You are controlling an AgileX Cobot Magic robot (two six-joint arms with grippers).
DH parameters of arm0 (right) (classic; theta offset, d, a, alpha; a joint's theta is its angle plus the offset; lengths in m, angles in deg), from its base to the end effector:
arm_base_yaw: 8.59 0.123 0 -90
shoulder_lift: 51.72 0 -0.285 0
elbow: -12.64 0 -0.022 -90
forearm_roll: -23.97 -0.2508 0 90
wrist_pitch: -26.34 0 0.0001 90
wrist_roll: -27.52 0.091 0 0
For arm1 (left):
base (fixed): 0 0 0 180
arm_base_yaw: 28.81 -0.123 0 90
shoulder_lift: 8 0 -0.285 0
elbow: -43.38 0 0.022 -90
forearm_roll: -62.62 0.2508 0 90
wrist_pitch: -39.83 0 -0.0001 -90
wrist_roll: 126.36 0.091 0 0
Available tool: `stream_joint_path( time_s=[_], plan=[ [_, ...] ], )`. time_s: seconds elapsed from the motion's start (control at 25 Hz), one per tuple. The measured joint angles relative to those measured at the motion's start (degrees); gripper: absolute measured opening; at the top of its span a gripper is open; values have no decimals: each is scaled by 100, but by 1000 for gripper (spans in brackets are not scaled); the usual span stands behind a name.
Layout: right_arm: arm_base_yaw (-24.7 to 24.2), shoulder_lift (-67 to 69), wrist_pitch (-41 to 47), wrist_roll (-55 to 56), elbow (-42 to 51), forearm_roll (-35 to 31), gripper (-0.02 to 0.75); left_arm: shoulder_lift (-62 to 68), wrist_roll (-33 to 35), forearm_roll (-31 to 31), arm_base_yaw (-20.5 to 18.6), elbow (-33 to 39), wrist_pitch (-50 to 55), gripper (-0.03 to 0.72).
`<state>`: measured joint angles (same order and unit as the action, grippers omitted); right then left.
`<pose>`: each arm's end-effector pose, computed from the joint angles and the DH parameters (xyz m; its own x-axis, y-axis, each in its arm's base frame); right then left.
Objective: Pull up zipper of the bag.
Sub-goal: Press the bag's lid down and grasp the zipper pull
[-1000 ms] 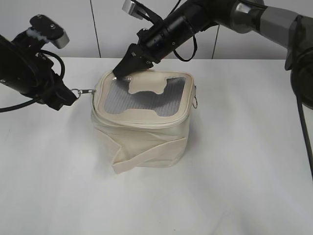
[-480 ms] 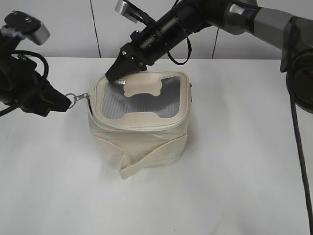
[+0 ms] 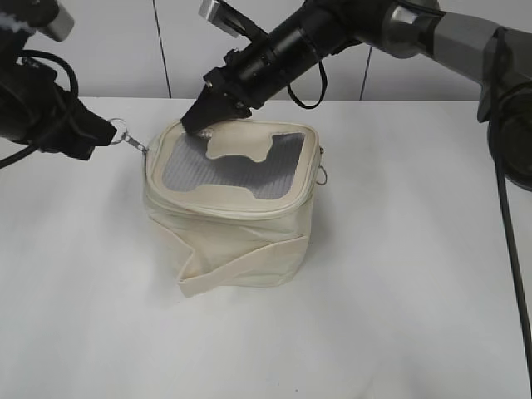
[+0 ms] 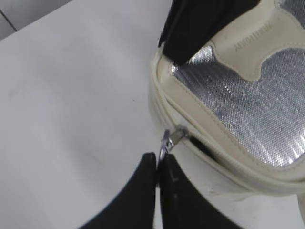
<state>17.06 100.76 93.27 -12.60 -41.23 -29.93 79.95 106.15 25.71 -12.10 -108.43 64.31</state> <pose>0.4501 0.2912 0.1848 -0.6616 -0.4703 -0.5840 -0.7485 0.3667 0.5526 0.2671 -0.1039 0.2535 -0.5180 0.4706 -0.7143 0.6367 0.7698 0.0454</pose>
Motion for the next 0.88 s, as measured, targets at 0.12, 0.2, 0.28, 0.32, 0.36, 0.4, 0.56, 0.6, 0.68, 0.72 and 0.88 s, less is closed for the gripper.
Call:
stream_joint_path(
  time_s=[0.12,0.2,0.28,0.32,0.36,0.4,0.56,0.6,0.68,0.72,0.88],
  plan=[
    [-14,0,-29,11,0,12,91,186,74,6,0,-300,204,-8],
    [-20,0,-29,11,0,30,91,317,200,-75,0,-453,321,-8],
    [-27,0,-29,-34,0,36,91,400,434,-345,0,-498,308,-8],
    [-27,0,-29,-78,0,25,91,432,551,-486,0,-504,249,-8],
    [-32,0,-29,-95,0,14,90,466,692,-666,0,-504,171,-8],
    [-36,0,-23,-111,0,6,90,520,797,-827,0,-504,50,-8],
    [-57,0,-28,-125,0,0,90,779,939,-1111,0,-607,-38,-8],
    [-57,0,-23,-132,0,0,90,826,959,-1140,0,-654,85,-8],
    [-57,0,-19,-136,0,0,90,854,1120,-1175,0,-701,398,-8],
    [-57,0,0,-138,0,21,90,849,1260,-1175,0,-705,623,-8],
    [-57,0,36,-119,0,68,89,728,1476,-1037,0,-716,1473,-8]
  ],
)
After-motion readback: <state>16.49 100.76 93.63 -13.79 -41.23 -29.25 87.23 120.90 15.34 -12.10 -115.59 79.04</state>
